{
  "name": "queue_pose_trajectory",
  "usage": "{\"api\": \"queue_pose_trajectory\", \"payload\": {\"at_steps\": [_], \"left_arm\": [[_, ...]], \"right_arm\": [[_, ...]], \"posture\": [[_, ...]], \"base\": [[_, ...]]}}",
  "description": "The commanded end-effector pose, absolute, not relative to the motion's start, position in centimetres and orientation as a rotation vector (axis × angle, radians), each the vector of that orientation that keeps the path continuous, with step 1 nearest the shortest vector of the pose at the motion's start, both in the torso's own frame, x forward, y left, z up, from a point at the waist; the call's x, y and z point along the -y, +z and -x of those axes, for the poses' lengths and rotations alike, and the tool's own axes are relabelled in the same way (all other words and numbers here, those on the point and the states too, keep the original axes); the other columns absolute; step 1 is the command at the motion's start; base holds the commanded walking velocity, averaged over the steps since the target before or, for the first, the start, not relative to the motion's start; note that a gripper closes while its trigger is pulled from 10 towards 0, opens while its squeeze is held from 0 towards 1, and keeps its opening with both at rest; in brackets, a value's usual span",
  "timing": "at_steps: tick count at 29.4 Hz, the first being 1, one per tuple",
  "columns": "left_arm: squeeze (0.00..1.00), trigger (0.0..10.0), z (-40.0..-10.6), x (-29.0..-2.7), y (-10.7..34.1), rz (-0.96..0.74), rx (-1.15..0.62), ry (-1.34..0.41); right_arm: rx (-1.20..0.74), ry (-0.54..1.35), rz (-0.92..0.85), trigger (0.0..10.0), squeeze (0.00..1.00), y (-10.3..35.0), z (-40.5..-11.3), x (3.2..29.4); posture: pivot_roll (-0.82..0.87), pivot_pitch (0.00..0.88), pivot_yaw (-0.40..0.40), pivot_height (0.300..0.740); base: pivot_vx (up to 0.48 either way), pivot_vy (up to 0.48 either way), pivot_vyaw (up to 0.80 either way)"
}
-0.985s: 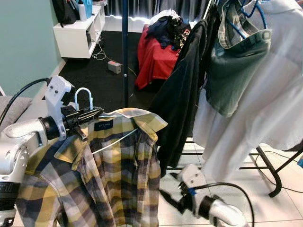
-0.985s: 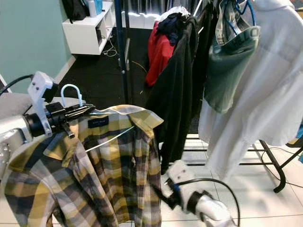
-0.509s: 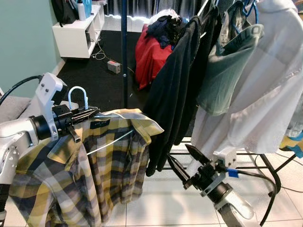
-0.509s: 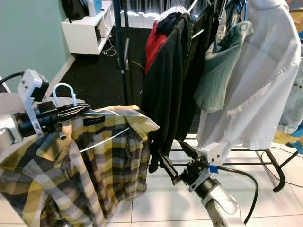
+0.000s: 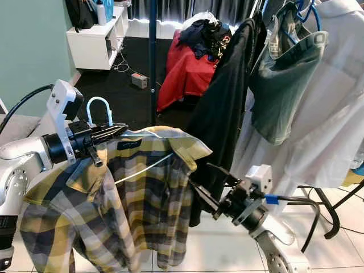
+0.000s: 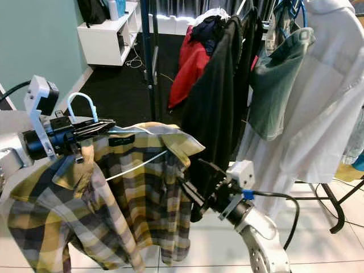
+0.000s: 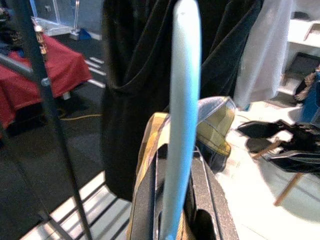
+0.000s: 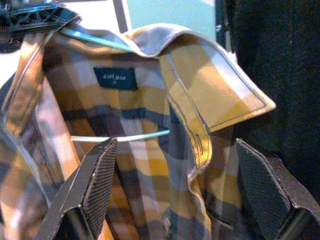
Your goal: Hang hanger
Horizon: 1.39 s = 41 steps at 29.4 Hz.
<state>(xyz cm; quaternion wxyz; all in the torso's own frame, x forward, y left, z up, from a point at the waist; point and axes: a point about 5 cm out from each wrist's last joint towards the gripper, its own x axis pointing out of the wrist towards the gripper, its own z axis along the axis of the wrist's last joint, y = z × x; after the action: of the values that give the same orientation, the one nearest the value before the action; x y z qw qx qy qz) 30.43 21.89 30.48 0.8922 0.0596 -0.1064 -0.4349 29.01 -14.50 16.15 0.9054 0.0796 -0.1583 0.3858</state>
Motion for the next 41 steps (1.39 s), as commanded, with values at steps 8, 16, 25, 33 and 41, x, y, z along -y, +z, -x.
{"api": "queue_pose_trajectory", "payload": {"at_steps": [8, 16, 25, 33, 41], "left_arm": [[0.00, 10.0, -29.2, -21.1, 32.5, -0.116, 0.292, -1.022], [0.00, 10.0, -29.2, -20.7, 32.6, -0.106, 0.292, -1.032], [0.00, 10.0, -29.2, -20.7, 32.6, -0.102, 0.285, -1.037], [0.00, 10.0, -29.1, -20.1, 32.4, -0.089, 0.281, -1.063], [0.00, 10.0, -29.1, -19.2, 32.1, -0.071, 0.273, -1.103]], "right_arm": [[0.325, 0.814, -0.263, 10.0, 0.00, 16.2, -30.0, 14.9], [0.319, 1.017, -0.285, 10.0, 0.00, 16.8, -29.7, 12.3], [0.321, 1.023, -0.270, 10.0, 0.00, 16.0, -28.5, 11.7], [0.354, 0.994, -0.224, 10.0, 0.00, 16.5, -29.1, 12.0], [0.358, 0.998, -0.192, 10.0, 0.00, 17.3, -31.1, 11.3]], "posture": [[0.05, 0.172, -0.026, 0.740], [0.06, 0.172, -0.026, 0.740], [0.06, 0.177, -0.022, 0.740], [0.06, 0.176, -0.018, 0.740], [0.06, 0.172, -0.020, 0.740]], "base": [[0.000, 0.000, 0.00], [0.000, 0.000, 0.00], [0.000, 0.000, 0.00], [0.000, 0.000, 0.00], [0.000, 0.000, 0.00]]}}
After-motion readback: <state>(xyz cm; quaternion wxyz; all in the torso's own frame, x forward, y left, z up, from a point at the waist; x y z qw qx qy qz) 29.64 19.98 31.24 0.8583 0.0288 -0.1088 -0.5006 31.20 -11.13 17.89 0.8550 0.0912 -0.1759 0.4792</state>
